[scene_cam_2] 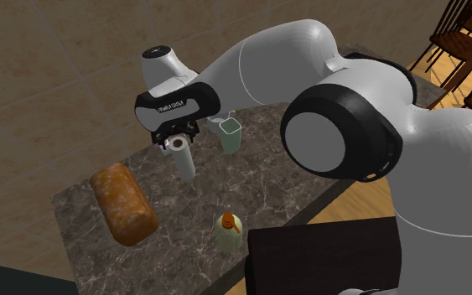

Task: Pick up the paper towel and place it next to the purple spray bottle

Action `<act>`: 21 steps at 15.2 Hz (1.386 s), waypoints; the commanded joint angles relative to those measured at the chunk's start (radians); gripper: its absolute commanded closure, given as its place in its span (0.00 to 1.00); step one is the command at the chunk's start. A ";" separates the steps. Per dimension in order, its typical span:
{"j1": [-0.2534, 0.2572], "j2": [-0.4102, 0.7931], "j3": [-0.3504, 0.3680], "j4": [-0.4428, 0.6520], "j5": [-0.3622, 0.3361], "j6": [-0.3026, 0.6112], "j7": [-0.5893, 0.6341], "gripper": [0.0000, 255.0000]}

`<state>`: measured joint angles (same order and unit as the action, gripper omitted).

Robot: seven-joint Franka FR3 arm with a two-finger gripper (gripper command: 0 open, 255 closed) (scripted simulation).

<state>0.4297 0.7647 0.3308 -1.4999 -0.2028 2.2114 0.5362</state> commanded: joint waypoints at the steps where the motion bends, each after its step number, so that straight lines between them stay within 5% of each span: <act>1: 0.000 0.000 0.000 0.000 0.000 0.000 0.000 1.00; 21: -0.012 -0.082 0.020 0.018 0.023 -0.098 -0.008 1.00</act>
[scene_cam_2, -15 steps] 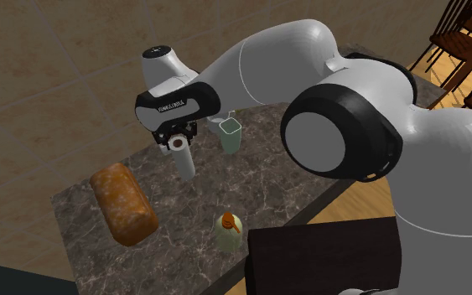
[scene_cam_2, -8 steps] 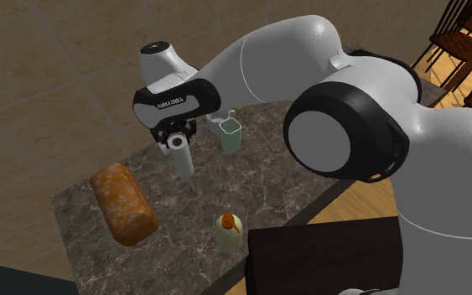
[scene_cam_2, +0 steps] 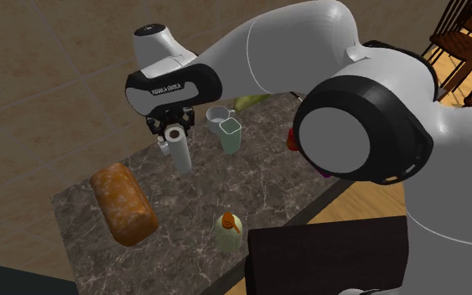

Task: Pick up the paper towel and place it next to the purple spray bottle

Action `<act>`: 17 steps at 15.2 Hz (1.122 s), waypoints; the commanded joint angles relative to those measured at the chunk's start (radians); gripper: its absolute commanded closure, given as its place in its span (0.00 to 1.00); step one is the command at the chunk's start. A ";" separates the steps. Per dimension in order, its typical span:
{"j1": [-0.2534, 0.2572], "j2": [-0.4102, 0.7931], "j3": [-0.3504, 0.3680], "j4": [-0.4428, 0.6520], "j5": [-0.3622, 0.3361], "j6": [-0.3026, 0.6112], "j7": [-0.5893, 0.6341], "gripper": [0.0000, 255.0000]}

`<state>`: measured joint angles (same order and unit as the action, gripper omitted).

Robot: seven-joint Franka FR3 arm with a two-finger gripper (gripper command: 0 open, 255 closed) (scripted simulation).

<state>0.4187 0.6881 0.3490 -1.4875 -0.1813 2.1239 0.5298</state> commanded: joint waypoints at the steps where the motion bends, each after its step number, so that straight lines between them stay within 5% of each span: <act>1: -0.002 -0.012 0.003 0.009 0.004 -0.020 -0.002 1.00; 17: -0.007 -0.094 0.023 0.098 0.032 -0.188 -0.012 1.00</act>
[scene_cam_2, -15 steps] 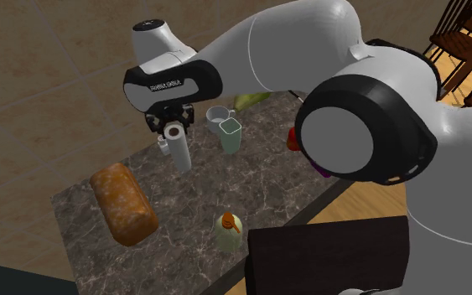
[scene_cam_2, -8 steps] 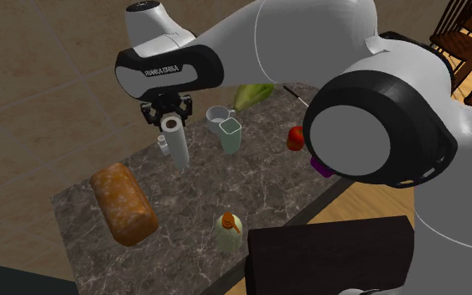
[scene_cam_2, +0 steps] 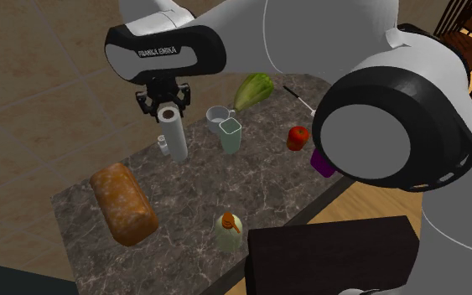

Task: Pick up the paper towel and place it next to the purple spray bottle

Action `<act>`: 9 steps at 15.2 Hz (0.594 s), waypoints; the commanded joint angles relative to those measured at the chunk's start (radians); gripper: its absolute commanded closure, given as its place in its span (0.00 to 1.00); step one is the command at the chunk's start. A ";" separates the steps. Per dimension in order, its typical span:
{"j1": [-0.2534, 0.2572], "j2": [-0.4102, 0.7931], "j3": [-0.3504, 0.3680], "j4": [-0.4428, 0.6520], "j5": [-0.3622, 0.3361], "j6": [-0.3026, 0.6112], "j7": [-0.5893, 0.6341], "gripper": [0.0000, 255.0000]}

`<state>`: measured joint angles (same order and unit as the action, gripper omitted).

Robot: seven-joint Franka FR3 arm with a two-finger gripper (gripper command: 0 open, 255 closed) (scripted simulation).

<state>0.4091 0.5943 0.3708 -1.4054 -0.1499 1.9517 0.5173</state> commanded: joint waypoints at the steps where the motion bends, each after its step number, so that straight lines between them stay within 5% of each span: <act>1: 0.003 -0.003 0.002 0.024 0.002 -0.027 0.000 1.00; 9: 0.007 -0.024 0.007 0.101 0.010 -0.123 -0.002 1.00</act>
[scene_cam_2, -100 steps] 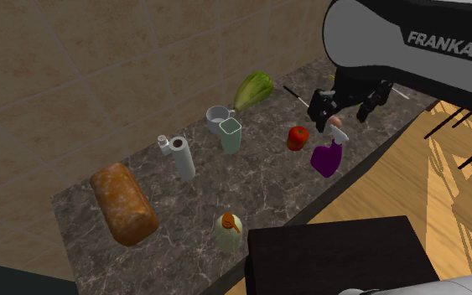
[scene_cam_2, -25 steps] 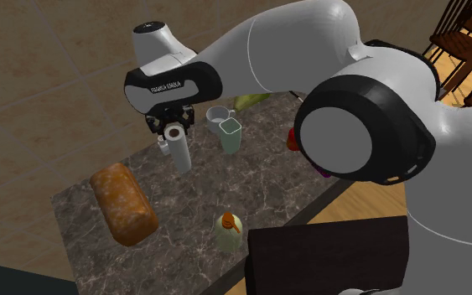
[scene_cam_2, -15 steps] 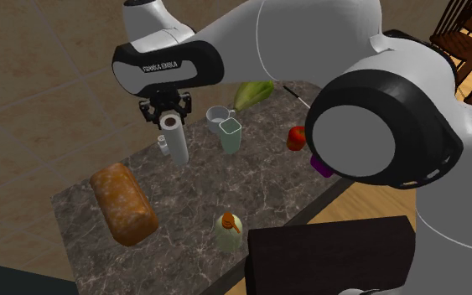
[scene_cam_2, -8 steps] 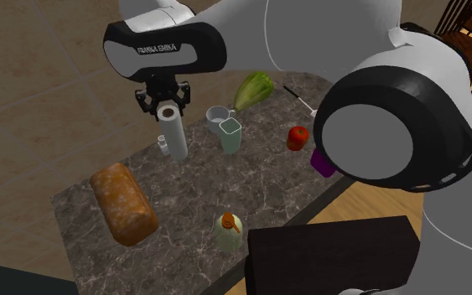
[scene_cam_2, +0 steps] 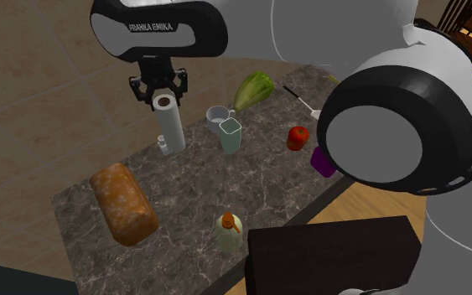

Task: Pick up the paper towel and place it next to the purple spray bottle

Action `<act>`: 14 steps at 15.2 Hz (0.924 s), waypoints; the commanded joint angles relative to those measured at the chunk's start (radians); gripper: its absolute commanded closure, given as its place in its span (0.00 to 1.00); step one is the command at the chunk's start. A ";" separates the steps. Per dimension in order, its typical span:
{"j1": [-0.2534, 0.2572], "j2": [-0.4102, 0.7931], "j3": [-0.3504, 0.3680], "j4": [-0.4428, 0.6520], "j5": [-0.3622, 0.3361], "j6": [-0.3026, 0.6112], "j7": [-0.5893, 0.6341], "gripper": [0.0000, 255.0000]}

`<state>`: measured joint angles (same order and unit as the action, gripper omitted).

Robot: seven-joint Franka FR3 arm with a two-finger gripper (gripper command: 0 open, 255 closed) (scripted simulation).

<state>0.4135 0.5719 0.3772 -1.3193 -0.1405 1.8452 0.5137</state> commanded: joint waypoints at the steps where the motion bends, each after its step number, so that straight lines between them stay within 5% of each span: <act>1: 0.004 -0.003 0.002 0.026 0.001 -0.029 0.001 1.00; 14: 0.028 0.007 0.005 0.220 0.001 -0.211 0.000 1.00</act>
<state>0.4357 0.5715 0.3821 -1.1301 -0.1379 1.6581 0.5134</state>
